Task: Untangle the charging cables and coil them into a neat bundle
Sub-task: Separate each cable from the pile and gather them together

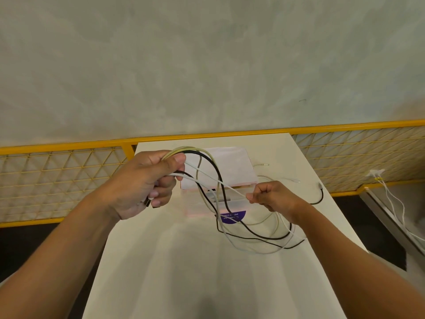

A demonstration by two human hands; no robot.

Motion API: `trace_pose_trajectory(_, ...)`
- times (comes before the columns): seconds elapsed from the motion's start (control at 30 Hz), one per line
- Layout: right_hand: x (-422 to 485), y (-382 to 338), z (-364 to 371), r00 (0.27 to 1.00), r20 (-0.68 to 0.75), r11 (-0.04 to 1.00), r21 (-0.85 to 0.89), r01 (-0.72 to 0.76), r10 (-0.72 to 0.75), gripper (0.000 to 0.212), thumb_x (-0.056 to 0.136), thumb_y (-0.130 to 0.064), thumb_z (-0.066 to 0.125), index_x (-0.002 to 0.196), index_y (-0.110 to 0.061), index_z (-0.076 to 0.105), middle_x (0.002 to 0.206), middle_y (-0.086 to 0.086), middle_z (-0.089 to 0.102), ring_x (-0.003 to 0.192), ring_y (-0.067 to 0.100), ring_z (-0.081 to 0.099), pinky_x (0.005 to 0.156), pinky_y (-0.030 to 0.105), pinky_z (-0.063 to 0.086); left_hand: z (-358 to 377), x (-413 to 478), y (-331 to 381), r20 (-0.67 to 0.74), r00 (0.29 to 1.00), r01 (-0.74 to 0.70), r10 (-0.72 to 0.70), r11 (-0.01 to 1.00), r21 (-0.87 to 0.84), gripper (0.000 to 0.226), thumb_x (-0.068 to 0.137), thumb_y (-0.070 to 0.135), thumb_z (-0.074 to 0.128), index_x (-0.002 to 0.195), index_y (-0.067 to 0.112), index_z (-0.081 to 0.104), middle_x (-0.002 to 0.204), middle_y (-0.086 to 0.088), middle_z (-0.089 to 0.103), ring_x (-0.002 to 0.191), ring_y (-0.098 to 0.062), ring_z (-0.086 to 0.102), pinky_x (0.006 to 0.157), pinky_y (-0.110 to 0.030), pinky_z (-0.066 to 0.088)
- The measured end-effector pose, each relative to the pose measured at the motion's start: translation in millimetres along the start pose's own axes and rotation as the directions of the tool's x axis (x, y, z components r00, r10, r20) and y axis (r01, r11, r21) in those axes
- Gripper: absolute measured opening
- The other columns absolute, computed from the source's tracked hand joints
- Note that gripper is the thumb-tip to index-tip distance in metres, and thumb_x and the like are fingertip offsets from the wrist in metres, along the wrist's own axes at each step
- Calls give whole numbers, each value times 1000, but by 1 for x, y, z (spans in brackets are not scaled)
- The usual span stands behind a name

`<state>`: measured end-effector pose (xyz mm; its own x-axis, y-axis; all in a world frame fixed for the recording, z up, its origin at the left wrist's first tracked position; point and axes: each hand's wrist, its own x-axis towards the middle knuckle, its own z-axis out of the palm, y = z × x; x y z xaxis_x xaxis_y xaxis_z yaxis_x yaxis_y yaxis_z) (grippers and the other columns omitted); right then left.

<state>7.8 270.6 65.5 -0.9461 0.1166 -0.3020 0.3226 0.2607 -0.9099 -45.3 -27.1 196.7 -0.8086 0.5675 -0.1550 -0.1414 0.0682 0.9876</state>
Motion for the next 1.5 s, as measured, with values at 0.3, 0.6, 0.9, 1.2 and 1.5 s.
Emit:
trace_pose_trajectory(0.3,7,33,-6,978,-32,978,-35,-207,206,26,88,-24,78,70,-10,65,55,-2,45,51,12,29,48,24,24,2,2,0,-22,1000,-3,3,1000,-28,26,85,32,61,68,12,61,51,4,22,36,-10,20,40,-19,24)
trace_pose_trajectory(0.6,-5,83,-13,917,-113,919,-59,-390,382,25,85,-23,79,76,-8,61,62,2,45,52,13,29,46,24,24,-2,-1,8,-16,1000,-24,24,998,-56,26,74,37,68,69,12,62,51,4,21,35,-9,22,37,-18,27)
trace_pose_trajectory(0.9,-3,68,-11,958,-118,950,-146,-275,259,16,94,-26,68,95,-11,73,93,2,72,82,17,63,77,29,48,5,2,10,-9,999,-31,31,997,64,28,88,35,58,80,8,57,53,2,27,40,-11,24,41,-23,28)
trace_pose_trajectory(1.2,-34,-107,20,905,80,902,158,402,-418,42,85,-32,70,124,-19,67,121,-4,71,117,14,65,93,27,52,22,8,9,50,992,-126,115,913,389,32,98,37,51,91,9,64,50,0,39,46,-18,37,45,-22,37)
trace_pose_trajectory(1.5,-38,-132,42,866,350,925,10,379,-358,20,96,-19,67,101,0,70,77,20,58,65,23,54,65,34,53,15,5,-6,64,974,-221,218,850,478,30,94,40,47,83,19,64,49,2,49,48,-11,46,47,-14,39)
